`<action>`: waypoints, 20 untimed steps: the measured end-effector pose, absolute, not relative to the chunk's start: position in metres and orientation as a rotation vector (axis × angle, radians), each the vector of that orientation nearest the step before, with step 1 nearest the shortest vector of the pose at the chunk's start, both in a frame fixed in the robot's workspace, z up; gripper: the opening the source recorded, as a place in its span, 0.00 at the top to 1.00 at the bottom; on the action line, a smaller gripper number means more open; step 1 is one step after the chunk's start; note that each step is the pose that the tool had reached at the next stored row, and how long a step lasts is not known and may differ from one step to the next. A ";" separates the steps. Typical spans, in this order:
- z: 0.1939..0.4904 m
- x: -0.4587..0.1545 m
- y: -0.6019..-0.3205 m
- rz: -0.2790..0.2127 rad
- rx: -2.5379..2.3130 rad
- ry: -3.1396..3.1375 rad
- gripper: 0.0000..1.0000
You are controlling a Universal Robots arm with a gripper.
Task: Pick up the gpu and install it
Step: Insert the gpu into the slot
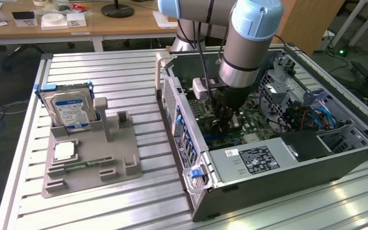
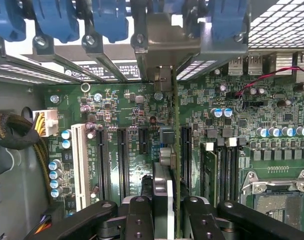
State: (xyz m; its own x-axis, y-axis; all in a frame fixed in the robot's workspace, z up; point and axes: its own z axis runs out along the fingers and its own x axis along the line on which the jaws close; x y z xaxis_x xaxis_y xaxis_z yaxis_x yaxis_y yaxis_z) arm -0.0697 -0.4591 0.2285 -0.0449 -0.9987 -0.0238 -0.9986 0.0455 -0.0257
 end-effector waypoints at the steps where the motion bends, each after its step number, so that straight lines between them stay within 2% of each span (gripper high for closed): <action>1: 0.228 -0.070 -0.459 -0.003 -2.146 2.246 0.72; 20: 0.220 -0.070 -0.459 -0.003 -2.147 2.246 0.72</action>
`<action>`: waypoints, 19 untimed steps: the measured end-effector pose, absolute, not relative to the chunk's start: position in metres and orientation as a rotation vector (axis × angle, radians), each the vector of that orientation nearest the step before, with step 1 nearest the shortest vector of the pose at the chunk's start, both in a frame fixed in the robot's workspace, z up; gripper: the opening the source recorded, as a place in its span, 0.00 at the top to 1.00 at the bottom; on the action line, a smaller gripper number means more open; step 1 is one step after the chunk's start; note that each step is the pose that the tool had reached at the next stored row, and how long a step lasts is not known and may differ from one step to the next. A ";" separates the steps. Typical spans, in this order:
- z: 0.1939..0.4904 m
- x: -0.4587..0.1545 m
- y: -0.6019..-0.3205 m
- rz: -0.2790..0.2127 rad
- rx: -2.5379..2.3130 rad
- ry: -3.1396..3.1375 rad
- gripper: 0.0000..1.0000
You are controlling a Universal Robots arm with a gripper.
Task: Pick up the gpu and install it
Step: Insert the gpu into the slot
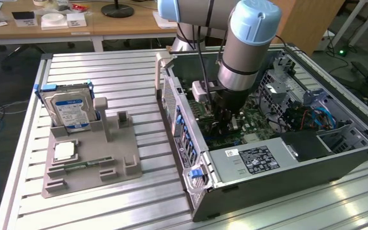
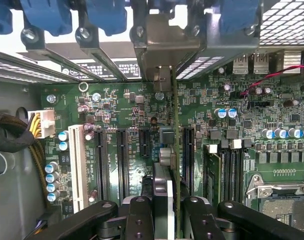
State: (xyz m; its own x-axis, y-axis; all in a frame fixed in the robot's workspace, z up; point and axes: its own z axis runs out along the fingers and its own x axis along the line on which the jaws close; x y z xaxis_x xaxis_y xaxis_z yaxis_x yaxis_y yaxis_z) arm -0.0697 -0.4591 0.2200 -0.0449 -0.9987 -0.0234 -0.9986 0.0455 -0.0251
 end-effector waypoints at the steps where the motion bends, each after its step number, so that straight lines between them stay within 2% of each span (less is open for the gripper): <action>1: 0.220 -0.070 -0.459 -0.003 -2.147 2.246 0.72; 19: 0.215 -0.070 -0.459 -0.003 -2.147 2.246 0.72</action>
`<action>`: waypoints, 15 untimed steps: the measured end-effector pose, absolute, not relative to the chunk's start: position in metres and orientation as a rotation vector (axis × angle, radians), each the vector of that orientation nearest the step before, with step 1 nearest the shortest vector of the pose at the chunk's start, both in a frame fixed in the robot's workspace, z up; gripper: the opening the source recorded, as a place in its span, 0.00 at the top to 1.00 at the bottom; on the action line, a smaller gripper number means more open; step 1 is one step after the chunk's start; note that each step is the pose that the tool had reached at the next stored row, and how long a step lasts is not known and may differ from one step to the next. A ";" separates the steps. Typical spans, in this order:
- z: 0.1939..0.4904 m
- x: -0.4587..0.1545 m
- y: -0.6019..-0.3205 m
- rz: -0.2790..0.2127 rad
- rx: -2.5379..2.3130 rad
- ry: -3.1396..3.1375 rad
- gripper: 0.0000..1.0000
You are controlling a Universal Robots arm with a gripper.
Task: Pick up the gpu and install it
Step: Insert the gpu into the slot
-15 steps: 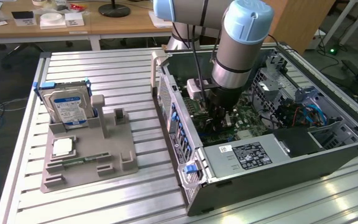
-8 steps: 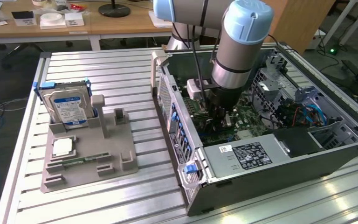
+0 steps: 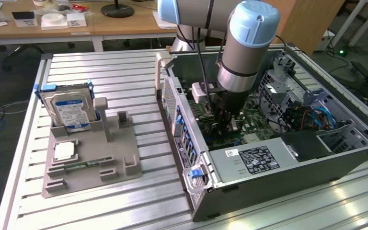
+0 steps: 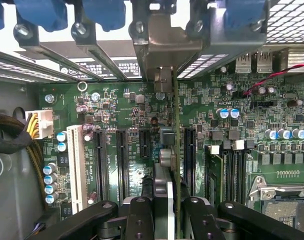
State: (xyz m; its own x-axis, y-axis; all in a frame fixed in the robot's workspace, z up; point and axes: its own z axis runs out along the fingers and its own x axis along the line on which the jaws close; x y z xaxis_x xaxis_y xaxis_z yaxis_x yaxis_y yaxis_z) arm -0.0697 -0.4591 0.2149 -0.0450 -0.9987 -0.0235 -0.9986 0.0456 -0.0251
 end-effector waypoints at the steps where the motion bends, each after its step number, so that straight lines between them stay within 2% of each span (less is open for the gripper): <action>1: 0.215 -0.070 -0.459 -0.003 -2.147 2.246 0.72; 8: 0.218 -0.070 -0.459 -0.005 -2.144 2.244 0.71; 9: 0.221 -0.070 -0.459 -0.007 -2.145 2.245 0.65; 15: 0.243 -0.070 -0.459 -0.009 -2.144 2.243 0.65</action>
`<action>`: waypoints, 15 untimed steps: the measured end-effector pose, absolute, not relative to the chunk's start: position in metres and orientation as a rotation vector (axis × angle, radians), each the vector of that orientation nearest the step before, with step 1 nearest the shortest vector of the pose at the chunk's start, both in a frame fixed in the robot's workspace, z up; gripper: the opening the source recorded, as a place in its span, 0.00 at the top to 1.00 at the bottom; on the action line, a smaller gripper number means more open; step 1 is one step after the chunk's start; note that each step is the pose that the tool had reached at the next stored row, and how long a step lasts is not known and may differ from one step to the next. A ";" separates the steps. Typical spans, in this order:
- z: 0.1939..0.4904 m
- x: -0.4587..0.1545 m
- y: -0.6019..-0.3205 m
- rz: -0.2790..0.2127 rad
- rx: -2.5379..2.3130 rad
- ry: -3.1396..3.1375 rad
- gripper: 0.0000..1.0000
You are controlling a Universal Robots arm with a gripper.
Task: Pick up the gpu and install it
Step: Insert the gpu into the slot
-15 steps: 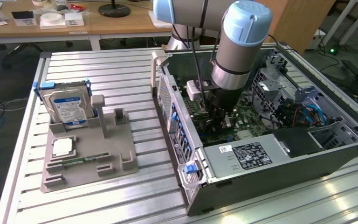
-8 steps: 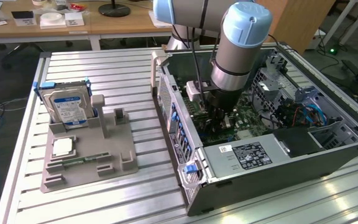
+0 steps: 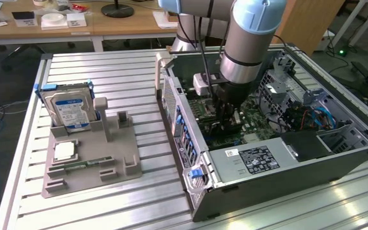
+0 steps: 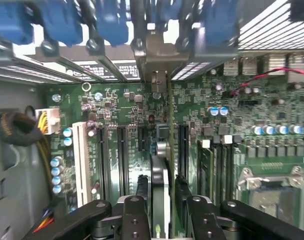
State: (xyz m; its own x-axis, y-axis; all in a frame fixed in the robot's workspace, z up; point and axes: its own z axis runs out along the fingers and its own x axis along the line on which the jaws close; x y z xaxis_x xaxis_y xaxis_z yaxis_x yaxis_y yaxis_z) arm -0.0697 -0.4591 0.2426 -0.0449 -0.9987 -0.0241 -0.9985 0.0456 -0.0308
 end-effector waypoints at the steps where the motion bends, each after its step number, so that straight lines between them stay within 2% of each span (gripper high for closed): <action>1: 0.247 -0.070 -0.459 -0.009 -2.144 2.243 0.65; 8: 0.277 -0.070 -0.459 -0.010 -2.143 2.243 0.65; 13: 0.279 -0.070 -0.459 -0.010 -2.143 2.242 0.66; 15: 0.279 -0.070 -0.459 -0.010 -2.143 2.243 0.78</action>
